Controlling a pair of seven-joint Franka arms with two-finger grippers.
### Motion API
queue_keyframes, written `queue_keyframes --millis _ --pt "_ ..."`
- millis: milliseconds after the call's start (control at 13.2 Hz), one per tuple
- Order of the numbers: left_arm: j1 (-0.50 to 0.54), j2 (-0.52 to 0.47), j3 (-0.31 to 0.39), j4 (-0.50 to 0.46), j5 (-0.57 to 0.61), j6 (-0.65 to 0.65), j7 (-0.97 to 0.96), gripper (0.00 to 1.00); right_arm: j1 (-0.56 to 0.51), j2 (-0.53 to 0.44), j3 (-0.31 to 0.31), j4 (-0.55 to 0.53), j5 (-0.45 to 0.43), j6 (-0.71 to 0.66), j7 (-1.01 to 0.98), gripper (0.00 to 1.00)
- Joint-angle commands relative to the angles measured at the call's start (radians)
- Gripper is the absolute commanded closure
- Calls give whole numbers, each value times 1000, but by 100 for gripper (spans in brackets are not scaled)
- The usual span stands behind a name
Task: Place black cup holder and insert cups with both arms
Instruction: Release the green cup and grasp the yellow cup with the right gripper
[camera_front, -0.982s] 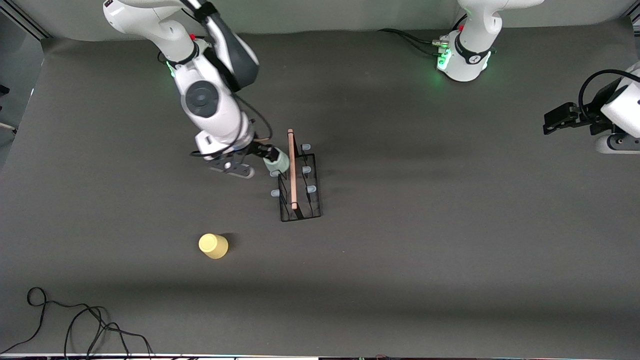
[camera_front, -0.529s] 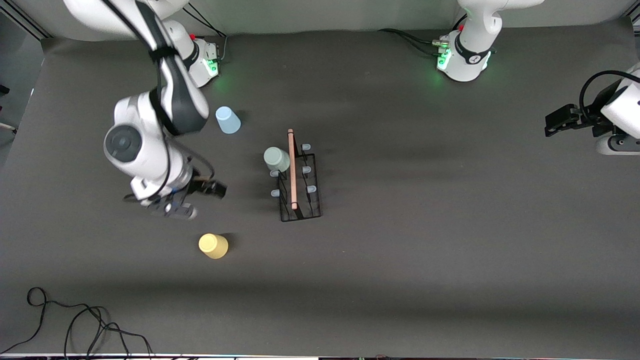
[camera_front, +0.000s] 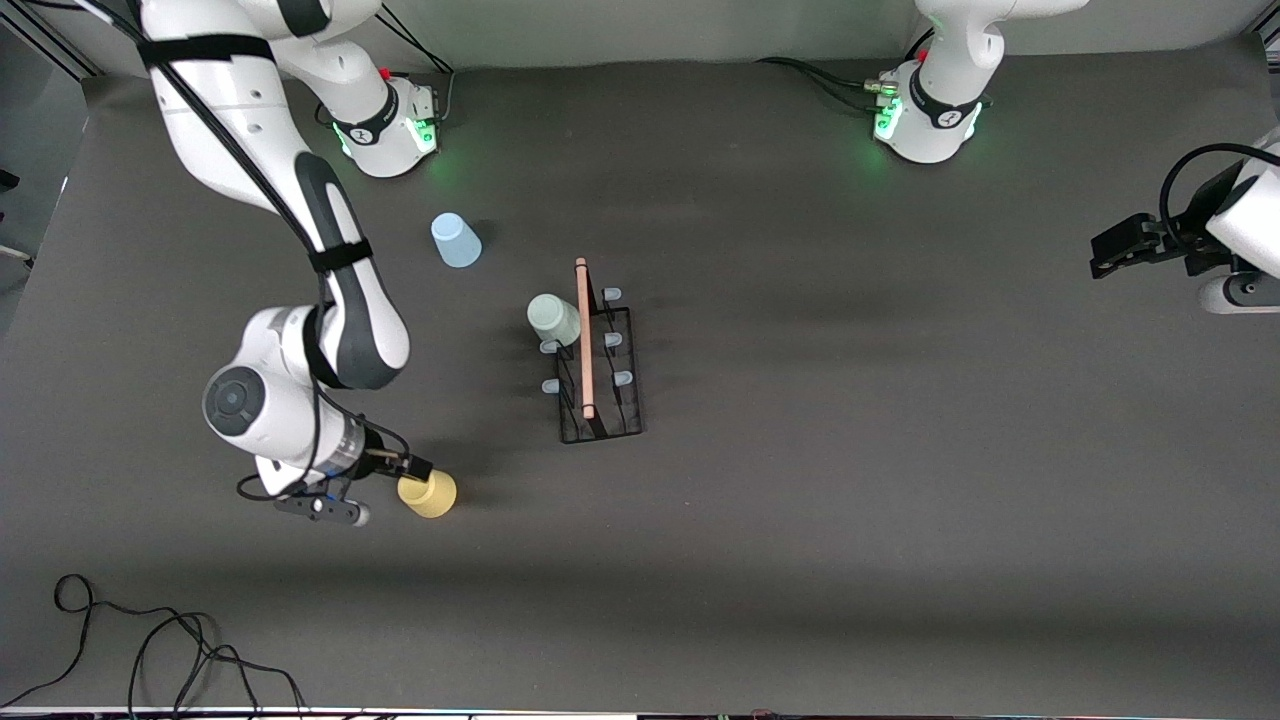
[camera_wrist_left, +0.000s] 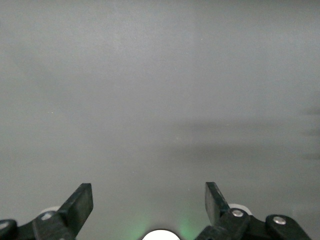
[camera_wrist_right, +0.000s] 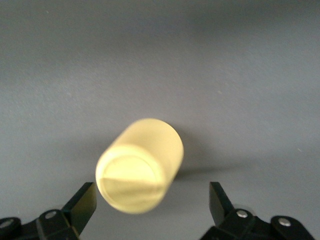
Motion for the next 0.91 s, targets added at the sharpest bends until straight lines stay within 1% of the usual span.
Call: queue_keyframes --millis 0,227,302,378,453,604,680,831 --pt "-16 -4 8 -15 10 16 -20 0 5 65 0 80 32 11 -7 0" --pt "-16 0 8 -12 2 9 -21 0 5 104 0 77 32 60 -5 0" --pt "-16 2 8 -12 2 14 -23 0 5 108 0 77 32 62 -8 7" --pt "-15 2 8 -12 2 14 -23 0 5 107 0 77 32 60 -16 59" --pt "-15 2 8 -13 1 16 -21 0 5 101 0 78 32 57 -17 100" --pt "-15 3 8 -13 1 17 -21 0 7 82 -1 80 31 46 -24 100" --pt "-16 3 6 -16 1 20 -23 0 7 49 -1 78 31 5 -24 100" --pt "-18 0 6 -17 1 22 -23 0 11 -38 -7 97 31 -143 -5 100"
